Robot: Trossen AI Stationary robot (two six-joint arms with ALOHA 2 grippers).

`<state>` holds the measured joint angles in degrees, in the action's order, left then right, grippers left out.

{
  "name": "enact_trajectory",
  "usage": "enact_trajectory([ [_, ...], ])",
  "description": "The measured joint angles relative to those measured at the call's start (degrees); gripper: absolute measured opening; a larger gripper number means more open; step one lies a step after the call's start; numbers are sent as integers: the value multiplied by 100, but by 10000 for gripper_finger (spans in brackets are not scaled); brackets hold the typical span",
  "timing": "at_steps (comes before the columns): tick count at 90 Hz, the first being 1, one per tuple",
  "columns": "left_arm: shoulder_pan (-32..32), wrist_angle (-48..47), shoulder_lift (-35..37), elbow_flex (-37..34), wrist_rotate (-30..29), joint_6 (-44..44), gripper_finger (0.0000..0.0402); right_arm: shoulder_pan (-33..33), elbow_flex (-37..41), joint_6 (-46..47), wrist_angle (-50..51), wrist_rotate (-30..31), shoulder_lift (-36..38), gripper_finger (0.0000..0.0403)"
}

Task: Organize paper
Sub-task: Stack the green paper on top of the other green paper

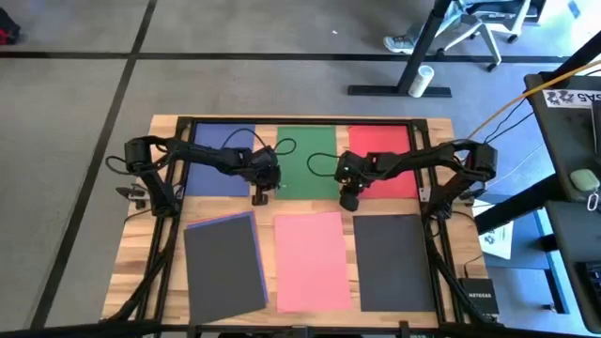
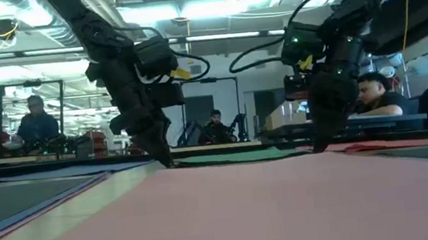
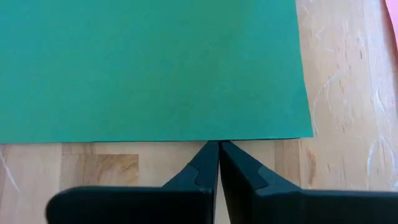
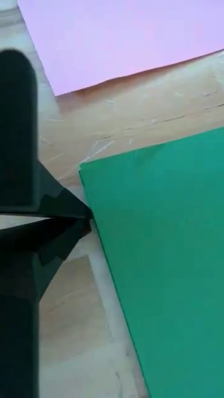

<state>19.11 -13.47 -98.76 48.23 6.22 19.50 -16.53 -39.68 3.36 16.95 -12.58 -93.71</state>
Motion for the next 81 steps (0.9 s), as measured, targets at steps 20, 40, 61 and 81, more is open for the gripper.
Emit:
enact_trajectory([
  [20,0,-2,0,-2,-2,1,0,9,9,-76,104,-30,20,0],
  [40,0,-4,-2,-2,-2,1,0,7,34,-81,-66,-87,11,0],
  [61,0,17,-2,-2,-2,1,0,4,44,-81,-166,-107,9,0],
  [81,0,42,27,-8,-4,-1,0,0,42,-83,-304,-168,7,0],
])
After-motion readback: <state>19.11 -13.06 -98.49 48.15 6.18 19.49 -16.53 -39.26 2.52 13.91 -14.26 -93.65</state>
